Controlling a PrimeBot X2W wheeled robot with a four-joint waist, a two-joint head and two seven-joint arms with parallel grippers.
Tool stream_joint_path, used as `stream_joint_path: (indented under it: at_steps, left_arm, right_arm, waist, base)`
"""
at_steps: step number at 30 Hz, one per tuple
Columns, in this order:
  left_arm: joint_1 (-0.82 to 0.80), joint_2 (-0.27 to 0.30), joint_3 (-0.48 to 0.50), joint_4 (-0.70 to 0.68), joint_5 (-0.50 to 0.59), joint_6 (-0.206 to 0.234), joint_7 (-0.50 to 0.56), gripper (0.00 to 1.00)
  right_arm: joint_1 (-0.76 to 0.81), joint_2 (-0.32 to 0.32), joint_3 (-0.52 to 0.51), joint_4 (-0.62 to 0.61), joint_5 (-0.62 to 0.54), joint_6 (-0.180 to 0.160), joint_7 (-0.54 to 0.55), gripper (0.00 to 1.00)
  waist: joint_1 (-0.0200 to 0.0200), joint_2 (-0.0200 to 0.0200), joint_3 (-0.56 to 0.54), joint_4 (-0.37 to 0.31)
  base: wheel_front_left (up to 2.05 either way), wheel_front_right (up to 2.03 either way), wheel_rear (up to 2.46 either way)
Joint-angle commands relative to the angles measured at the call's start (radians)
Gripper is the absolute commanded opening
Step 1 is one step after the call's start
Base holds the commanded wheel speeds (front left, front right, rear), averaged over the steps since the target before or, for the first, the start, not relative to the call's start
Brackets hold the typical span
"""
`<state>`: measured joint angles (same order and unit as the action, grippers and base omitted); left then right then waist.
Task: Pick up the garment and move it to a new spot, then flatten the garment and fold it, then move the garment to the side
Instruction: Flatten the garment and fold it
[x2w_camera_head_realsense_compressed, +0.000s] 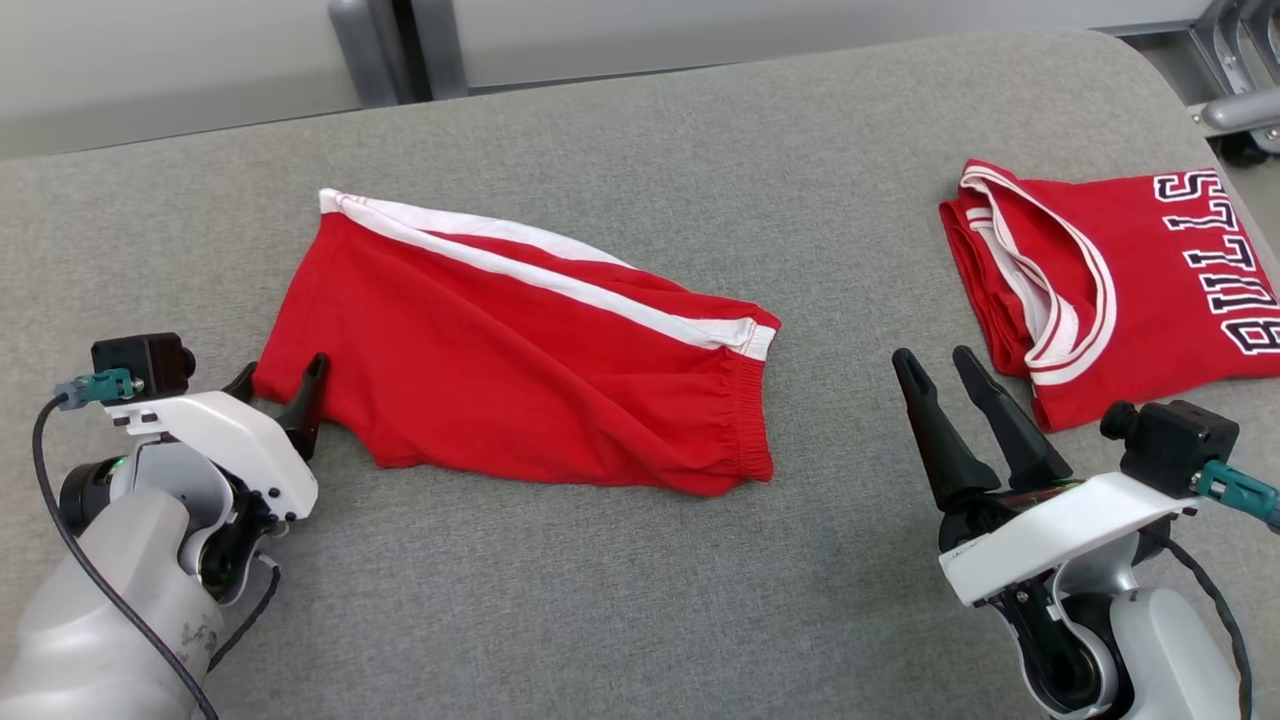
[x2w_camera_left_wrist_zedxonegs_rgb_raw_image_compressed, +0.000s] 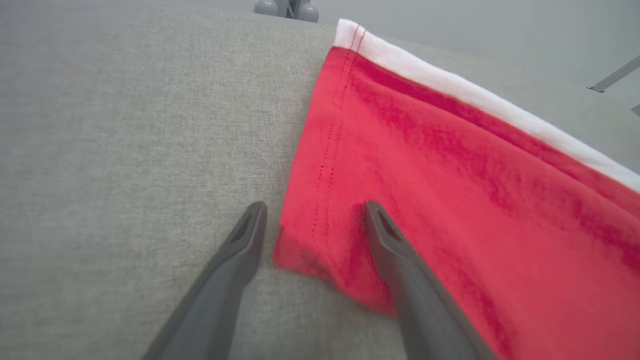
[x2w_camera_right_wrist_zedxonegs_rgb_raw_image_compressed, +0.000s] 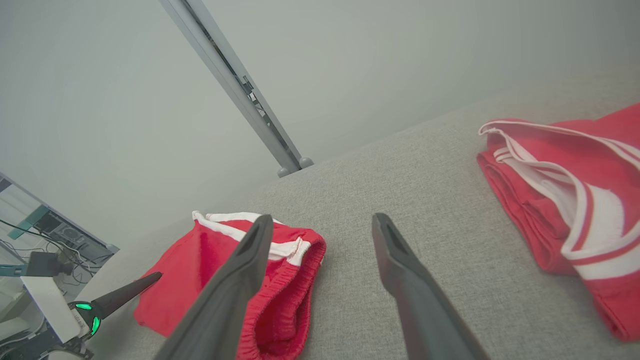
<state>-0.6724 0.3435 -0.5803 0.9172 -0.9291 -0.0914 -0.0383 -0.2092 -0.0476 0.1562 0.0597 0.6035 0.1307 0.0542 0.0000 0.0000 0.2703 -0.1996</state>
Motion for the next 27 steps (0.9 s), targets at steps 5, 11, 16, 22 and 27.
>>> stream_joint_path:
  at_steps: [5, 11, 16, 22, 27]
  left_arm:
    - [-0.025, -0.004, -0.009, 0.020, -0.005, -0.005, 0.022, 1.00]
    - [-0.044, -0.018, -0.032, 0.035, 0.005, -0.022, 0.014, 0.00]
    - [-0.052, -0.011, -0.028, 0.037, 0.004, -0.026, -0.026, 0.00]
    - [-0.009, -0.020, -0.017, 0.014, -0.013, -0.029, -0.086, 0.00]
    - [0.063, -0.033, 0.004, -0.036, -0.037, -0.014, -0.146, 0.00]
  right_arm:
    - [0.008, -0.006, 0.009, -0.019, 0.002, 0.000, 0.006, 1.00]
    - [0.003, -0.006, 0.013, -0.022, 0.004, 0.000, 0.002, 1.00]
    - [0.007, -0.006, 0.015, -0.017, 0.004, 0.000, -0.003, 1.00]
    - [0.012, -0.006, 0.017, -0.006, 0.012, 0.000, -0.005, 1.00]
    - [0.018, -0.006, 0.019, 0.006, 0.014, 0.000, 0.001, 1.00]
  waist:
    - [0.0000, 0.0000, 0.017, -0.017]
    - [0.0000, 0.0000, 0.019, -0.024]
    - [0.0000, 0.0000, 0.007, -0.011]
    - [0.0000, 0.0000, -0.016, 0.025]
    - [0.0000, 0.0000, -0.034, 0.057]
  base:
    - [0.00, 0.00, 0.00]
    - [0.00, 0.00, 0.00]
    - [0.00, 0.00, 0.00]
    - [0.00, 0.00, 0.00]
    - [0.00, 0.00, 0.00]
